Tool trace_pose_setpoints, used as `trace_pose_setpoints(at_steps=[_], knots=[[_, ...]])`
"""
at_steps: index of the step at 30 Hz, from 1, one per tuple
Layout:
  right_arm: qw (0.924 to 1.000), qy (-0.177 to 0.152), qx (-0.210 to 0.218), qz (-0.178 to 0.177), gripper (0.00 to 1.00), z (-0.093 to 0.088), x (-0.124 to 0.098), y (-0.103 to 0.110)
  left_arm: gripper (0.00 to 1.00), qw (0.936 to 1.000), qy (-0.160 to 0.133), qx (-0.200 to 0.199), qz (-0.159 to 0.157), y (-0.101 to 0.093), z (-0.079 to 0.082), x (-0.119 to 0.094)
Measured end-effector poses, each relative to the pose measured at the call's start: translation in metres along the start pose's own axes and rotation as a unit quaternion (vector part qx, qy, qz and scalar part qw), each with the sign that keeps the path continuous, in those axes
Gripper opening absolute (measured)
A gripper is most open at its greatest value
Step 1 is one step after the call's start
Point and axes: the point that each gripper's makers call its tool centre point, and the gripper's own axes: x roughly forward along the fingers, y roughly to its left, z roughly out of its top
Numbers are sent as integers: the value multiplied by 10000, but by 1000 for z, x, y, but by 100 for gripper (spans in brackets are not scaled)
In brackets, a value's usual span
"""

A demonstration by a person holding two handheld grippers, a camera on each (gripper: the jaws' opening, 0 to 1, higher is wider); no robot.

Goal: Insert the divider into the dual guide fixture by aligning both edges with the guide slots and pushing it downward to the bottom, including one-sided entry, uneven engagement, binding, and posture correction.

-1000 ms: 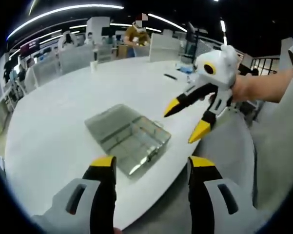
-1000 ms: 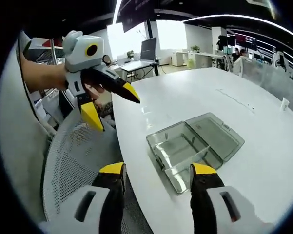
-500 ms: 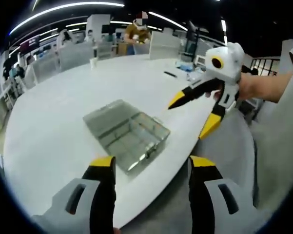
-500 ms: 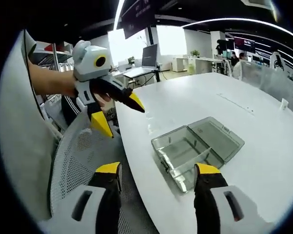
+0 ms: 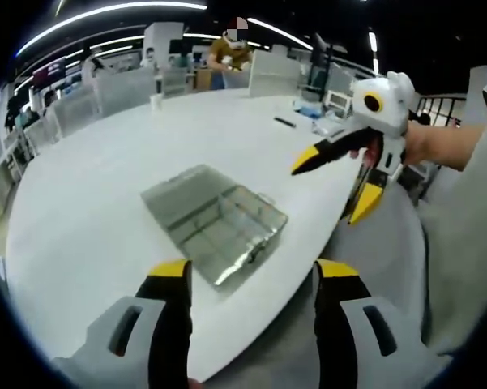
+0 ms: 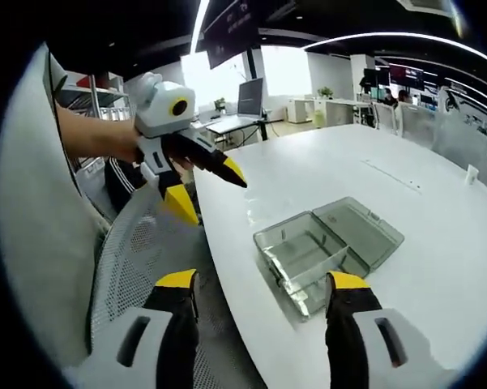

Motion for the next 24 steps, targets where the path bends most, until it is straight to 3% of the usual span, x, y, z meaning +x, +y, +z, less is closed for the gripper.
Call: trace_pose_setpoints(at_steps=[9,24], knots=[[10000,-39,-22,-37,62,-3,-5,1,59,10000,90,-1,33,5,-5,-5],[9998,-73,48,-157,65,-6,-11,-5,63,9991,319,-74,259,36,-16,-20]])
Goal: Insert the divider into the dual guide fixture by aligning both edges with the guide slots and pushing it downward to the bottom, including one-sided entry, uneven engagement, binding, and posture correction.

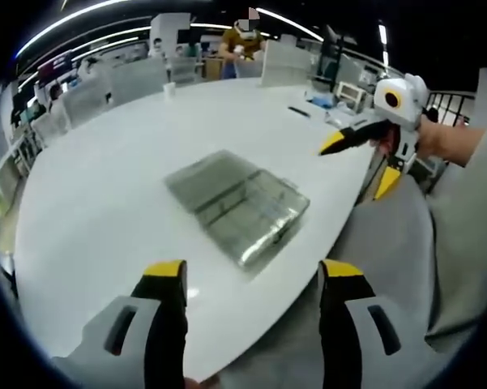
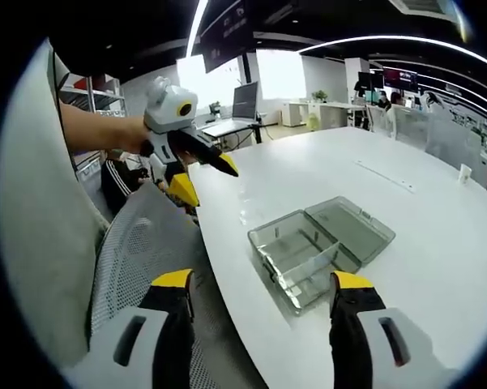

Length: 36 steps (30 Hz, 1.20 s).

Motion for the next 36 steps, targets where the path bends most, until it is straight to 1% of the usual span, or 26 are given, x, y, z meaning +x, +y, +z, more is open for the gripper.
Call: trace_pose_setpoints(at_steps=[7,11,17,23,25,28,33,36], knots=[[10000,4,17,-10,67,0,-2,-2,63,9999,116,-75,70,12,-3,-1],[10000,2,24,-32,68,2,-3,-5,65,9996,198,-146,99,18,-5,1],[10000,-22,36,-80,68,4,-6,-8,67,9987,276,-403,153,28,-6,6],[9999,-4,-7,-105,69,6,-6,-10,68,9976,470,-460,213,39,-12,12],[9999,10,-17,-111,69,6,-6,-10,68,9974,487,-492,222,41,-13,13],[9999,16,-23,-129,69,6,-6,-12,68,9950,717,-642,265,48,-23,17],[9999,-35,-13,-141,69,11,-7,-13,68,9927,857,-809,274,55,-31,24],[9999,-21,-18,-150,68,10,-6,-14,68,9902,970,-957,323,61,-37,30]])
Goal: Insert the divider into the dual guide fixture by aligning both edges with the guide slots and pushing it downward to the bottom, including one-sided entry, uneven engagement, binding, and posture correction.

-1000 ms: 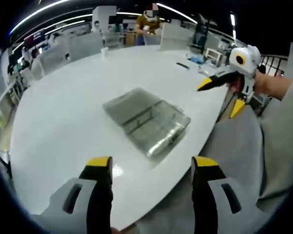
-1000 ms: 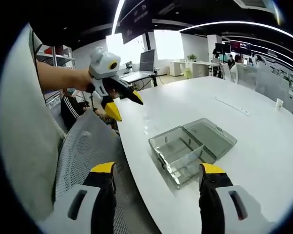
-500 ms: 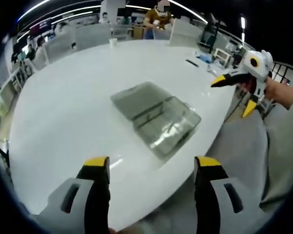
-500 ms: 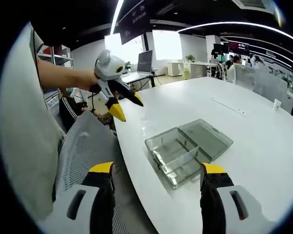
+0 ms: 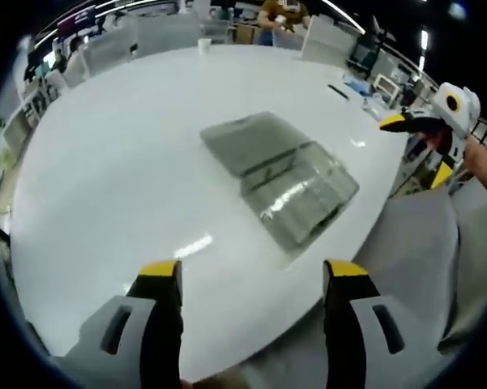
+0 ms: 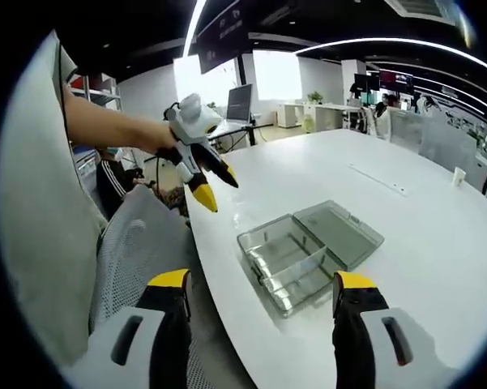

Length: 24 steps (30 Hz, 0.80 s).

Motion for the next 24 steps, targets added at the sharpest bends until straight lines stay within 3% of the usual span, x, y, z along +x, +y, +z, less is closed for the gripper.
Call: trace_pose_setpoints(at_steps=[11,24], knots=[[10000,56,-25,-13,68,0,3,-5,65,9991,279,-228,228,21,-3,21],[9994,264,-202,-7,67,-7,12,-9,61,9965,633,-371,408,33,-8,44]])
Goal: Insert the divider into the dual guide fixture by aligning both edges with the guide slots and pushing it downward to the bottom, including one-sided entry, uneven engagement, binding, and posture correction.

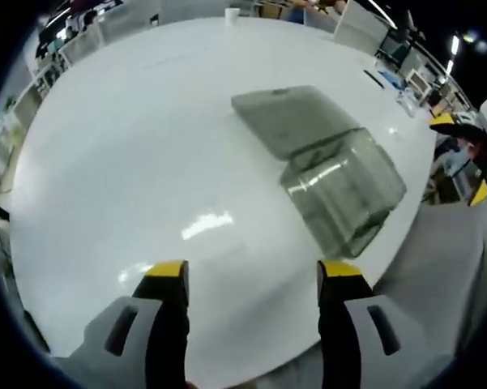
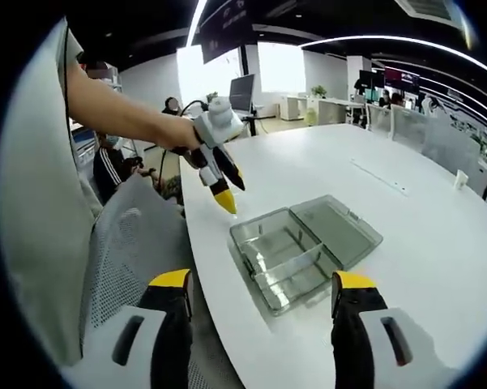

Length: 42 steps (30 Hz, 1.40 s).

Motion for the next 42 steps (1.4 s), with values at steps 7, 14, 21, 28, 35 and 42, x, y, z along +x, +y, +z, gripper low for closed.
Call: trace_pose_setpoints(at_steps=[7,14,21,28,35,42], knots=[[10000,41,-85,12,67,0,4,-3,61,9994,202,-67,268,12,-1,9],[9999,60,-103,42,66,0,7,-4,56,9974,441,-350,444,20,-5,16],[9999,78,-88,74,66,-2,8,-6,53,9930,693,-674,673,28,-9,22],[9999,80,-72,83,65,-3,7,-8,48,9900,777,-854,808,31,-5,26],[9999,48,-23,98,65,-4,8,-10,45,9858,951,-956,1000,34,-4,28],[9999,32,-21,97,65,-3,9,-13,45,9818,1082,-1068,1142,34,-4,28]])
